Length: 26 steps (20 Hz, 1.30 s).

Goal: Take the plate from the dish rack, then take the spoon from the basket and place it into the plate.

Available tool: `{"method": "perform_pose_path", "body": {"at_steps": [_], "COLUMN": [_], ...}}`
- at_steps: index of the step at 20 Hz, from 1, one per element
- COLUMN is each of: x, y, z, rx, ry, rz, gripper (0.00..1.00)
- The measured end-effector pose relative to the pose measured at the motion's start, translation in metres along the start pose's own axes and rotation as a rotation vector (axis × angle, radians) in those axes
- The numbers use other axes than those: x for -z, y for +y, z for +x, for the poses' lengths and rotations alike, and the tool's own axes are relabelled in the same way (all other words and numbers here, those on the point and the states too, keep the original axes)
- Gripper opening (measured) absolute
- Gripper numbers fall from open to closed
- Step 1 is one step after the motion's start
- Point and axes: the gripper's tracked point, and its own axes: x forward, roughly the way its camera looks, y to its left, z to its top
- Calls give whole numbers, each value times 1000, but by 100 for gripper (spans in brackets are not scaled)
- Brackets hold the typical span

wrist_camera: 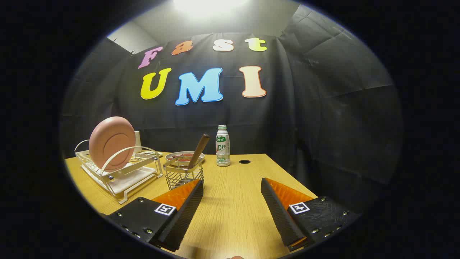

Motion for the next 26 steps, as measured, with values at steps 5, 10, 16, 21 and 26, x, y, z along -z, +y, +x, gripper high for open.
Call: {"method": "perform_pose_path", "body": {"at_steps": [5,10,16,21,26], "x": [7,-15,-58,-97,-136], "y": [-5,-28,-62,-51,-2], "z": [42,73,42,-10,-47], "rx": [2,61,143,157,123], "ry": [37,6,-9,18,54], "rz": [49,56,22,2,5], "gripper": [99,99,99,99,99]}}
